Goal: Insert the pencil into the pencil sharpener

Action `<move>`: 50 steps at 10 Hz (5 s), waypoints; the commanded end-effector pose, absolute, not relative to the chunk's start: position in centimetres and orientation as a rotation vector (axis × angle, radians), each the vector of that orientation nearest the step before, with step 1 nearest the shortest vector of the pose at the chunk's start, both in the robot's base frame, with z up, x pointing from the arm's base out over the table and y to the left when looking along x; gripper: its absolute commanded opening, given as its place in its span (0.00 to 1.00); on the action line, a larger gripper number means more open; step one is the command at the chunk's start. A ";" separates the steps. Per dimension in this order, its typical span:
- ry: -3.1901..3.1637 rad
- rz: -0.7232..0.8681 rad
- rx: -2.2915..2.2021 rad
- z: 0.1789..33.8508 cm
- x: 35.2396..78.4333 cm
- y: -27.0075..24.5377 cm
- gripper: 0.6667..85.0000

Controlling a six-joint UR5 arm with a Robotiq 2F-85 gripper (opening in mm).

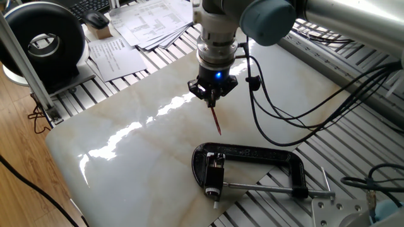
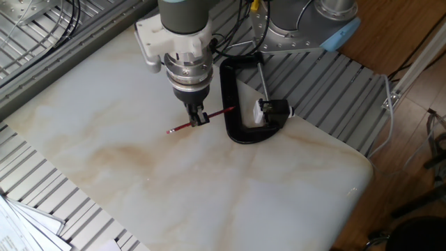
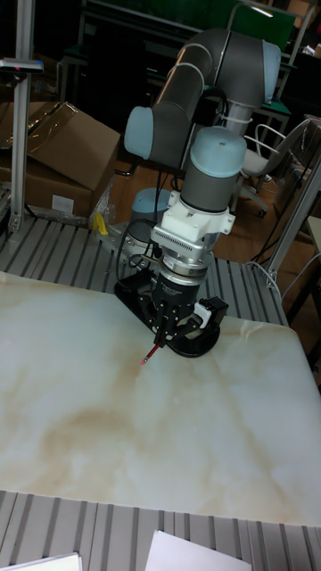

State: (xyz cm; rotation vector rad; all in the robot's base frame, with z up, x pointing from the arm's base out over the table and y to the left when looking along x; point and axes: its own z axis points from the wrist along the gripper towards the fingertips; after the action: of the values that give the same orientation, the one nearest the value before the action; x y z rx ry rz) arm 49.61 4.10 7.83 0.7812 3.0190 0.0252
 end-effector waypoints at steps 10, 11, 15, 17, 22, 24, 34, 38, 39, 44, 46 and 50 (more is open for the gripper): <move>3.059 0.135 0.692 8.1 49.4 6.1 0.01; 3.073 0.037 0.566 8.0 49.4 4.5 0.01; 3.079 0.054 0.398 8.0 49.9 4.8 0.01; 3.052 0.093 0.460 8.0 50.4 5.3 0.01; 3.037 0.152 0.592 8.1 50.4 6.3 0.01; 3.043 0.132 0.532 8.3 51.5 7.0 0.01; 3.065 0.232 0.854 8.3 50.0 7.7 0.01; 3.057 0.250 0.767 8.2 48.8 6.2 0.01; 3.057 0.240 0.762 8.2 48.5 5.9 0.01; 3.052 0.162 0.757 7.1 48.6 5.3 0.01; 3.050 0.168 0.776 6.7 48.5 5.9 0.01; 3.036 0.127 0.797 5.5 48.7 6.6 0.01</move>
State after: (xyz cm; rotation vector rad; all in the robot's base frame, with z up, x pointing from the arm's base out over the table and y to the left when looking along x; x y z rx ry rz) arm 48.49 6.01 6.07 0.7778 3.0483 0.1332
